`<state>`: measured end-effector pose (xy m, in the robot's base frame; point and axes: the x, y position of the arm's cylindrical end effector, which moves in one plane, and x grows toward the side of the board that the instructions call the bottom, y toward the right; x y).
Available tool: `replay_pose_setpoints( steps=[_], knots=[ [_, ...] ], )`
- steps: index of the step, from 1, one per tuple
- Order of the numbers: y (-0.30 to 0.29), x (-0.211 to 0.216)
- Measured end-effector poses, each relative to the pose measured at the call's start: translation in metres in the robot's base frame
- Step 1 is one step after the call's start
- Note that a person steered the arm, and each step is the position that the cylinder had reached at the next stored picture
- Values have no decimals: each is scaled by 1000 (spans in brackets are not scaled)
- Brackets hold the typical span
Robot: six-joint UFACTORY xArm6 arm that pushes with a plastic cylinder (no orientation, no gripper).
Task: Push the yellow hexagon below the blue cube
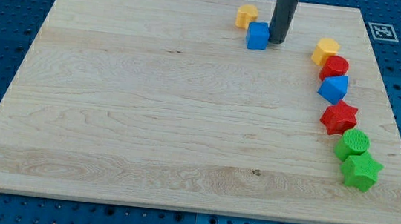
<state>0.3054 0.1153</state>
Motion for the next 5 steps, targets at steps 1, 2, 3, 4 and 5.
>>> replay_pose_setpoints(
  steps=[1, 2, 3, 4, 5],
  knots=[
    [0, 0],
    [13, -11],
    [35, -30],
    [67, -31],
    [92, 13]
  ],
)
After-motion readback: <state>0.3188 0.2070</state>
